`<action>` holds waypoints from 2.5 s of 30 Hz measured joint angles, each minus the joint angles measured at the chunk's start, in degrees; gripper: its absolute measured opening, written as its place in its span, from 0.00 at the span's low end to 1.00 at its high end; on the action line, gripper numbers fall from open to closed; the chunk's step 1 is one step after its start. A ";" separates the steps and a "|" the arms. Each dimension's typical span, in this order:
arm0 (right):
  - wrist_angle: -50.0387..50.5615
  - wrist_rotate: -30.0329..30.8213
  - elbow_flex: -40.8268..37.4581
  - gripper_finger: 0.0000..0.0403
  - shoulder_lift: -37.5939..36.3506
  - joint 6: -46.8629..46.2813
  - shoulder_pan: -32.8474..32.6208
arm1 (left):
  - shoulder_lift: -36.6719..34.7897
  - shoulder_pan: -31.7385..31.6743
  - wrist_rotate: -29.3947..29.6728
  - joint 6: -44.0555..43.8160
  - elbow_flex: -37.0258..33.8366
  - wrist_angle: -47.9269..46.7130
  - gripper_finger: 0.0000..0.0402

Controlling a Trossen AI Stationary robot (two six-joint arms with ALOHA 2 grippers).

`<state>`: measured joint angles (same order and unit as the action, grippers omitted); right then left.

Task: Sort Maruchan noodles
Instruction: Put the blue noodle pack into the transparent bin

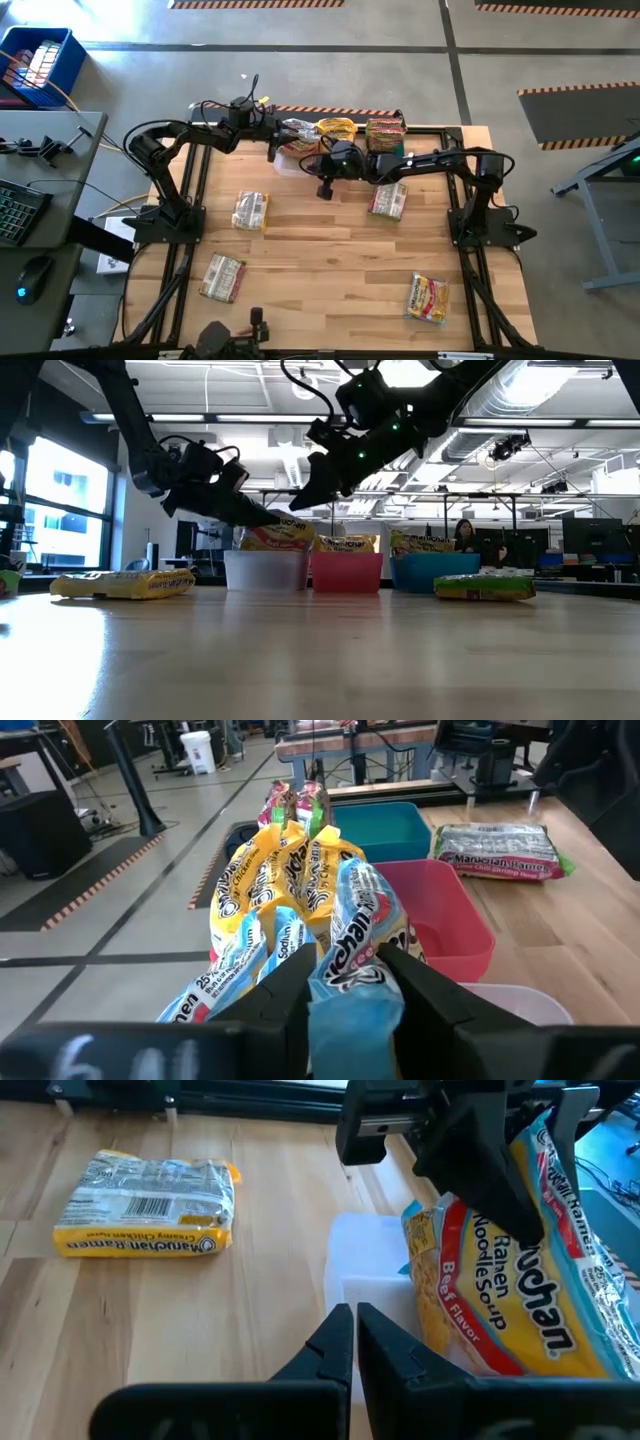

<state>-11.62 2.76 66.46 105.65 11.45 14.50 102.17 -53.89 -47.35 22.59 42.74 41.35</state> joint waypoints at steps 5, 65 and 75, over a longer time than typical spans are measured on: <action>1.55 0.00 0.00 0.00 -0.02 -0.01 0.00 | 0.00 0.00 0.07 0.02 0.00 0.00 0.25; 11.10 -22.86 15.17 0.00 7.06 3.06 18.12 | -6.81 -4.40 -3.80 -7.48 -0.02 -6.40 0.25; 11.79 -22.71 15.21 0.00 7.06 3.82 18.08 | -13.85 -5.68 0.95 -1.82 -0.02 -21.51 0.23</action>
<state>0.16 -19.94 81.67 112.71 15.27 32.58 88.32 -59.57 -46.41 20.77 42.72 19.84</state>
